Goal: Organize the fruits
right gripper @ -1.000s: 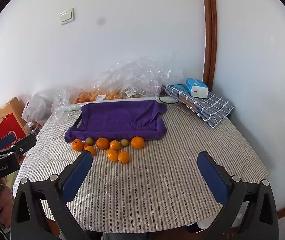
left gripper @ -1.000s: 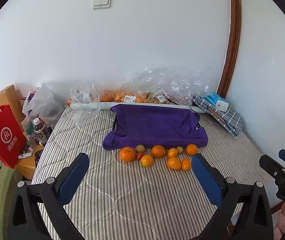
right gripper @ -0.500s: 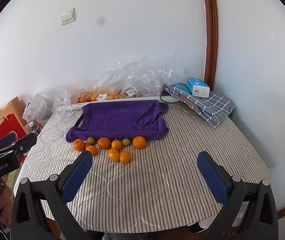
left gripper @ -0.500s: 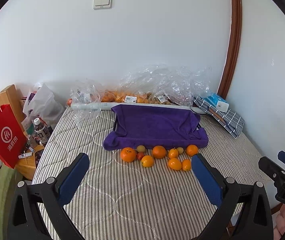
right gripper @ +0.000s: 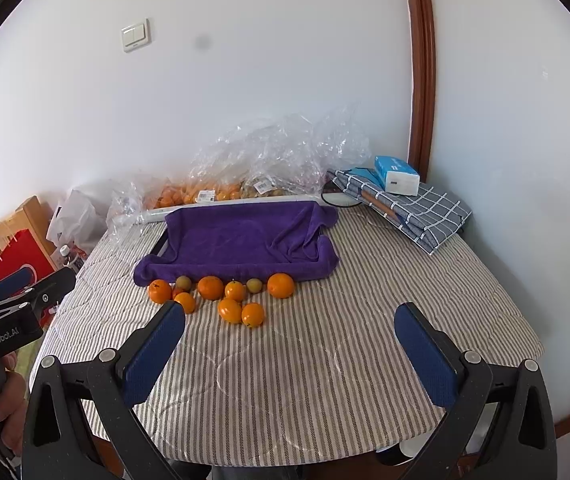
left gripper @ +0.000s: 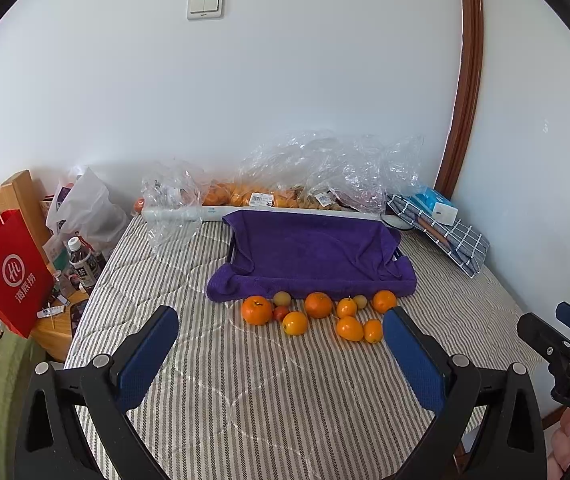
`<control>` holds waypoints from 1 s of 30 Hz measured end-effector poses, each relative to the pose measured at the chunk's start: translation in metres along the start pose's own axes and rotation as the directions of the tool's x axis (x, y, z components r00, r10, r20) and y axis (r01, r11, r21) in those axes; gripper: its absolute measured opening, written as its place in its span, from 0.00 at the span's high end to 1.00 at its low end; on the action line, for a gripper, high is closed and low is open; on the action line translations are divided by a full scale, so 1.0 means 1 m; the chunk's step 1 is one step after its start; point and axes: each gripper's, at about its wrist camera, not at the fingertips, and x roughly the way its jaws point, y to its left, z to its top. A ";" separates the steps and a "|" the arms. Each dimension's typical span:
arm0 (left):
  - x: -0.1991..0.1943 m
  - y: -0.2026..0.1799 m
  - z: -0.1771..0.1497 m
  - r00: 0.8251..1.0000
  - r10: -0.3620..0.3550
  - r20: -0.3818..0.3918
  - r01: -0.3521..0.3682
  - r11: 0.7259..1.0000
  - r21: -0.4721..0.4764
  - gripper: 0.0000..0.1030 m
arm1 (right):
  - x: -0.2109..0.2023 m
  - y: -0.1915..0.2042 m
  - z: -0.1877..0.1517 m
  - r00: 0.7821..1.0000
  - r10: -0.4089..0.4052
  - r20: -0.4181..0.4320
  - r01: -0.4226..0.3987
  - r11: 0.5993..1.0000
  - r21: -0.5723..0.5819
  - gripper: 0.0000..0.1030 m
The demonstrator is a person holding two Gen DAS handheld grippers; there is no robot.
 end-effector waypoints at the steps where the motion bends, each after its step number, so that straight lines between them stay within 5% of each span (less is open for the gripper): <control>1: 0.000 0.000 0.001 1.000 -0.001 0.000 0.001 1.000 0.000 0.00 | 0.001 0.000 0.001 1.000 -0.001 -0.001 0.001 1.000 0.000 0.00; 30: 0.005 0.005 0.003 1.000 0.001 -0.005 -0.001 1.000 -0.010 0.00 | 0.015 0.010 0.001 1.000 -0.027 -0.006 0.027 0.999 -0.035 0.00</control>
